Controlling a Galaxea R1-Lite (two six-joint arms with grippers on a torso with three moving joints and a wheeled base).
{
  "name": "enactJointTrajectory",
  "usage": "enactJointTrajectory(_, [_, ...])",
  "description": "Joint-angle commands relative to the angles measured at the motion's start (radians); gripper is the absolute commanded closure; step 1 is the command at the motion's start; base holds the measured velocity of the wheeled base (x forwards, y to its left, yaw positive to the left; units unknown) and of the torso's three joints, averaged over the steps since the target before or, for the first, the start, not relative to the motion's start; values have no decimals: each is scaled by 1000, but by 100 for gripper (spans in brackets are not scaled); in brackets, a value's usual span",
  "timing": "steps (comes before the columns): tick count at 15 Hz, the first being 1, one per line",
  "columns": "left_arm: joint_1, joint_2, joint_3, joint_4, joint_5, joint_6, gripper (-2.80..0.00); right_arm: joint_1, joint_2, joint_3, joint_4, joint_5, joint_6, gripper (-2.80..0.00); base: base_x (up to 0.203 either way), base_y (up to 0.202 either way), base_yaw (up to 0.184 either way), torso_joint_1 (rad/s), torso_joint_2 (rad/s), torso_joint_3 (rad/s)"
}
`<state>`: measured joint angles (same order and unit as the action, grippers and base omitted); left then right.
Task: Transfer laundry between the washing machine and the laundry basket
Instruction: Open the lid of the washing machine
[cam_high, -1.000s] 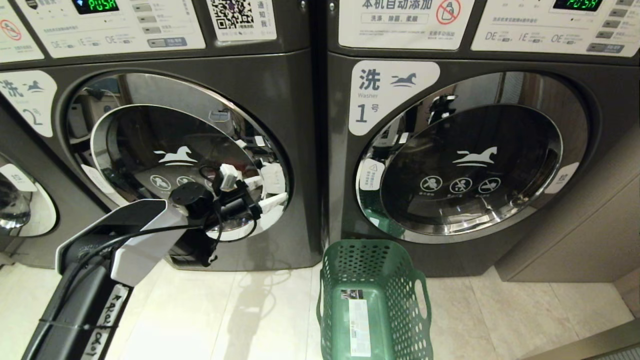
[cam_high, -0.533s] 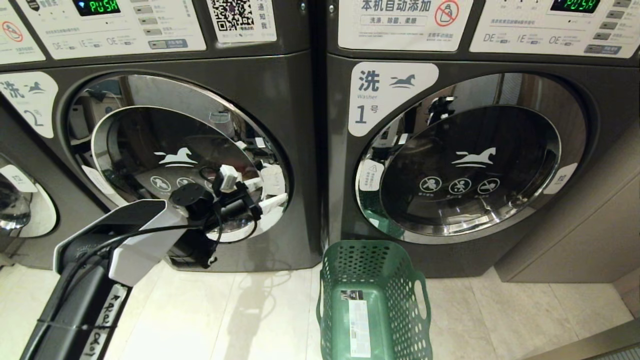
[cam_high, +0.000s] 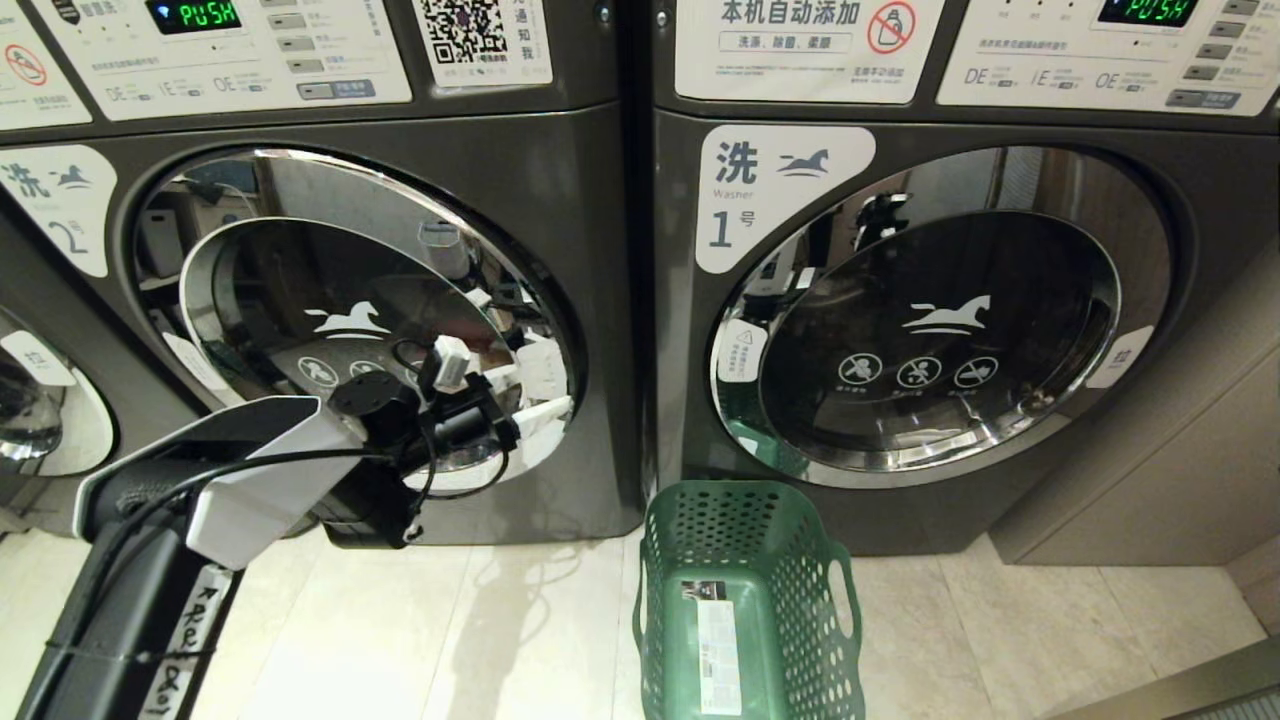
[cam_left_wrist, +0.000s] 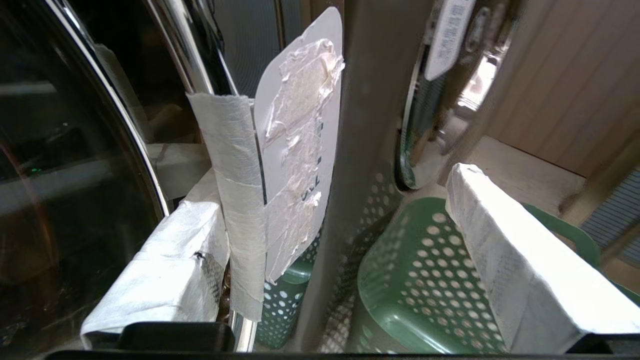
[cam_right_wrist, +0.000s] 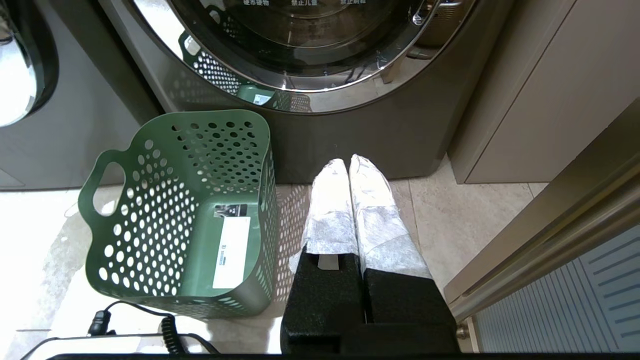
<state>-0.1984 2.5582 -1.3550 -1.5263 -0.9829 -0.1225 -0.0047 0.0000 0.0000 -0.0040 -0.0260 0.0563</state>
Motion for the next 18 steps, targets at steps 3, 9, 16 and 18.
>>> enactJointTrajectory(3, [80, -47, 66, -4, -1, 1, -280, 0, 2, 0, -1, 0, 0, 0, 0, 0, 0, 0, 0, 0])
enactJointTrajectory(9, [288, -89, 115, -4, 3, 0, -280, 0, 2, 0, -1, 0, 0, 0, 0, 0, 0, 0, 0, 0])
enactJointTrajectory(16, [404, -336, 357, -4, 1, 2, -280, 0, 2, 0, -1, 0, 0, 0, 0, 0, 0, 0, 0, 0])
enactJointTrajectory(18, [422, -551, 489, -4, 2, -10, -280, 0, 2, 0, -1, 0, 0, 0, 0, 0, 0, 0, 0, 0])
